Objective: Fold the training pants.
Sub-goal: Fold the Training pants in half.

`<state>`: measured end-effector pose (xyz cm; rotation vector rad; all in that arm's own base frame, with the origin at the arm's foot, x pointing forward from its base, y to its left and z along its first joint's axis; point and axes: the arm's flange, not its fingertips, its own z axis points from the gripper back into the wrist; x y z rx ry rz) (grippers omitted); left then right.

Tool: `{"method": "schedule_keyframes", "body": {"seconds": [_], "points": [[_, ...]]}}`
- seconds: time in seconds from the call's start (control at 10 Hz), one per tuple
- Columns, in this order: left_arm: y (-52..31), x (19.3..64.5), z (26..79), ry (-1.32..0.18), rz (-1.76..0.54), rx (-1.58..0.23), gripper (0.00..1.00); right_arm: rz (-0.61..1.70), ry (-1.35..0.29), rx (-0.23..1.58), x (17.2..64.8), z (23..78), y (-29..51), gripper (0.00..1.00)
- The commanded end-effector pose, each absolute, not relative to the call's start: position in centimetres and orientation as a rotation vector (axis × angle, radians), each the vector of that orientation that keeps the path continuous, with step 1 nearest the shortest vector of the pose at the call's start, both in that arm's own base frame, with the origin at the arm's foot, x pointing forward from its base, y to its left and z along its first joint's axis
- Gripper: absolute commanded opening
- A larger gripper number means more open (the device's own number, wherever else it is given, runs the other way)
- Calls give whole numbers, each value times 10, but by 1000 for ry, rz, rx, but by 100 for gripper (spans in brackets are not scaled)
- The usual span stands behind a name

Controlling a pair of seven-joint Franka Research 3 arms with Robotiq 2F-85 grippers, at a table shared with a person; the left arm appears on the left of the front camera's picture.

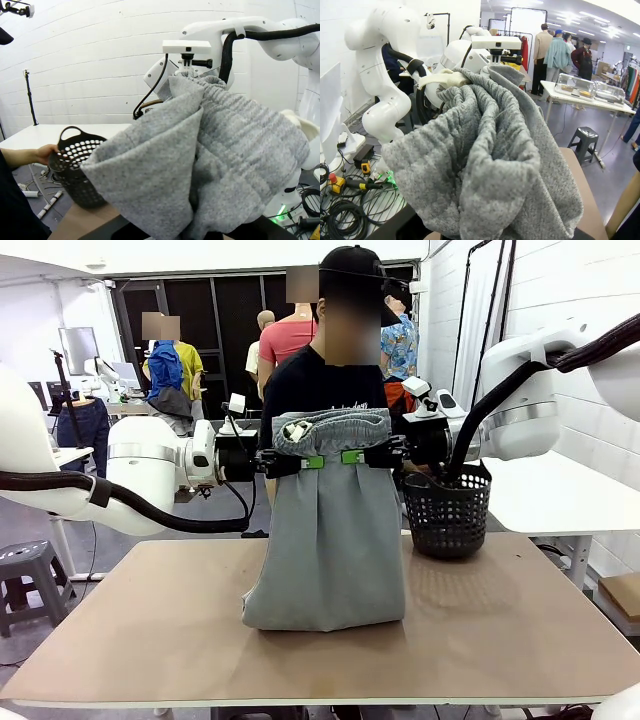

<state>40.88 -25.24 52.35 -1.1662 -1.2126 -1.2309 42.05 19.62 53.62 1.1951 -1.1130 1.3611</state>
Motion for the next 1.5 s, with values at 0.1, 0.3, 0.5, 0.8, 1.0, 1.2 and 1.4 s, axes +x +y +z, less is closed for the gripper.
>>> {"method": "schedule_keyframes", "body": {"seconds": [0.1,0.3,0.5,0.8,1.0,1.2,1.4], "points": [[-253,409,526,-1217,-1235,-1154,0,1360,-1116,1198,419,537,196,0],[-252,409,524,-1213,-1231,-1166,0,1361,-1113,1195,420,536,196,0],[-237,431,536,-1237,-1243,-1139,0,1370,-1078,1199,443,547,210,0],[-236,466,562,-1231,-1287,-1092,0,1395,-1046,1229,475,577,226,0],[-241,493,589,-1276,-1295,-1043,0,1421,-1077,1182,500,613,231,0],[-243,522,616,-1384,-1303,-966,0,1464,-1135,1124,532,642,239,0],[-244,548,640,-1454,-1297,-857,0,1489,-1206,1036,559,663,249,0]]}}
